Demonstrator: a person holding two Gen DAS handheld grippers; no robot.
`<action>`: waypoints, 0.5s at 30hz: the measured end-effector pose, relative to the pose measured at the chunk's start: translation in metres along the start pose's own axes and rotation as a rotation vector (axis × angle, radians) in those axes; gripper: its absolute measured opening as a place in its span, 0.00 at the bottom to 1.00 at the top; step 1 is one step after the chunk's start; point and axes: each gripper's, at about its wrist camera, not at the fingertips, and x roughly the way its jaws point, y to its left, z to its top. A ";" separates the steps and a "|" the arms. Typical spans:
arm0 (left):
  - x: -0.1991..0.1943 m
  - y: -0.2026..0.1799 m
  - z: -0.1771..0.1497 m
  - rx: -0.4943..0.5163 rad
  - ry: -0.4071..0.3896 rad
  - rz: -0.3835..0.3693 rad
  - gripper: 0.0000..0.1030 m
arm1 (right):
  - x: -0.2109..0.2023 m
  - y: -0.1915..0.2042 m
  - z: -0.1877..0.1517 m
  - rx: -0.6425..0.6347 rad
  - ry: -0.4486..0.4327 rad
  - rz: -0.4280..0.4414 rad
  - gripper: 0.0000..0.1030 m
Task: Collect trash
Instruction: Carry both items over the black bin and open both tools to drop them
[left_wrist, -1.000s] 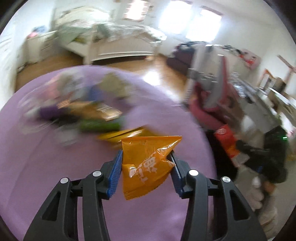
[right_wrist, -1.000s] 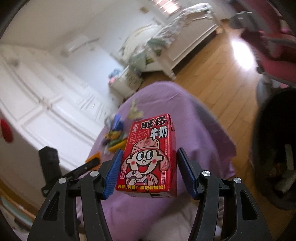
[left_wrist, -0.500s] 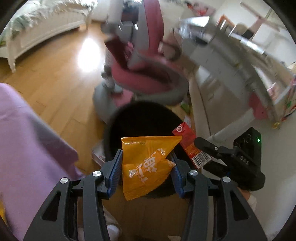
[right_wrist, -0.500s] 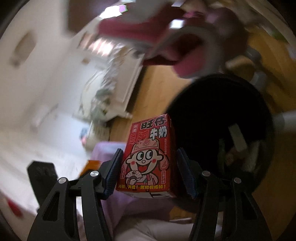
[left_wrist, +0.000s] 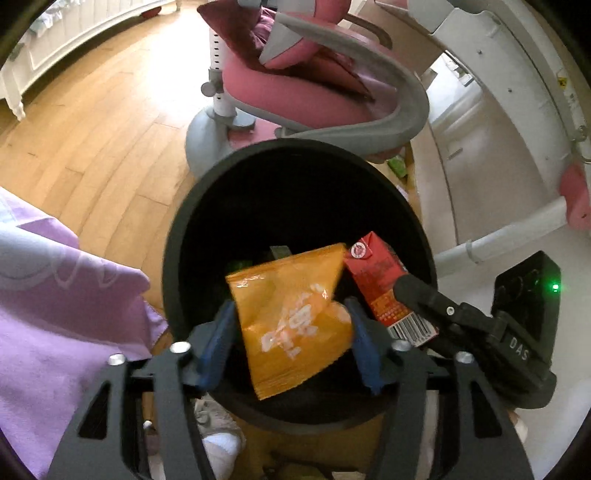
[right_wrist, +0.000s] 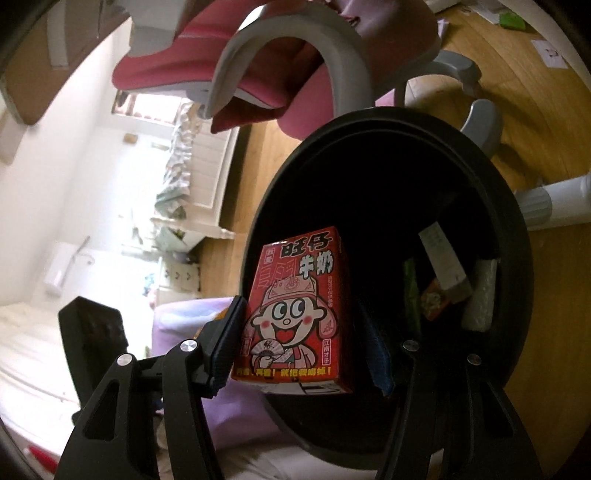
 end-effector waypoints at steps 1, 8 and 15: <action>-0.004 -0.001 0.000 0.001 -0.006 0.005 0.67 | 0.000 0.002 0.000 -0.015 -0.002 -0.009 0.58; -0.059 -0.001 -0.004 0.002 -0.138 -0.005 0.86 | -0.011 0.023 0.000 -0.094 -0.063 -0.039 0.76; -0.146 0.027 -0.030 -0.046 -0.341 -0.005 0.90 | -0.014 0.077 -0.019 -0.222 -0.073 -0.031 0.76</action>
